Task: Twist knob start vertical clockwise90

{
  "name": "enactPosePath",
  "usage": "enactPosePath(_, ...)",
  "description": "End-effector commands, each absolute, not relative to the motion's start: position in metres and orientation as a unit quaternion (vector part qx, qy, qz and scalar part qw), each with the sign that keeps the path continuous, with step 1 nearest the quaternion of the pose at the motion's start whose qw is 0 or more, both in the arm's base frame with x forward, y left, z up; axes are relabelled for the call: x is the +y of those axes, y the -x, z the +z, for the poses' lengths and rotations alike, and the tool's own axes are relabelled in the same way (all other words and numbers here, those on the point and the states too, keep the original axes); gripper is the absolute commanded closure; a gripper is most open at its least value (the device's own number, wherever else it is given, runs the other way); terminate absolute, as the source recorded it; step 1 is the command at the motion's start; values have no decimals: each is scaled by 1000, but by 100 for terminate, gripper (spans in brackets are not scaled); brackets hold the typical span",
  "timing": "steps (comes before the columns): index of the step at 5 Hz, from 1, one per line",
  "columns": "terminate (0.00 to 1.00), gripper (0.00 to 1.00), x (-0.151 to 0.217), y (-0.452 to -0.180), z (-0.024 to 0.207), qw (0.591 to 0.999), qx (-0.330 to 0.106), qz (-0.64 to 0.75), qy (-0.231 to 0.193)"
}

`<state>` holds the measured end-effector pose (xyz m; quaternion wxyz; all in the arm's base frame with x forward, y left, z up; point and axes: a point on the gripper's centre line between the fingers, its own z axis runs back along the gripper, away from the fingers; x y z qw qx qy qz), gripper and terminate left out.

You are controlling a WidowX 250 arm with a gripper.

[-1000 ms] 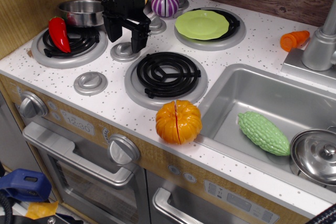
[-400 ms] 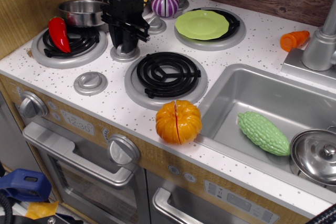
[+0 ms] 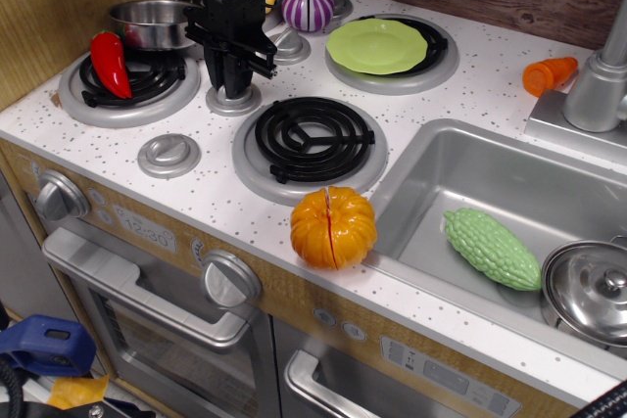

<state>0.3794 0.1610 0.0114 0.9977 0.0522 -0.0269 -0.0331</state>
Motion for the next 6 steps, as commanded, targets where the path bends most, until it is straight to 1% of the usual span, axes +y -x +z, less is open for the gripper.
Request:
enactPosePath(1,0,100,181,-377,25,986,-35,-151,-67)
enactPosePath(2,0,100,191,-369,15,961,-21,-263,-79)
enactPosePath(3,0,100,201,-348,9,920,9,-384,-79)
enactPosePath(4,0,100,214,-325,6,864,41,-498,-53)
enactPosePath(5,0,100,237,-307,4,800,64,-597,-10)
enactPosePath(6,0,100,252,-299,5,755,84,-649,27)
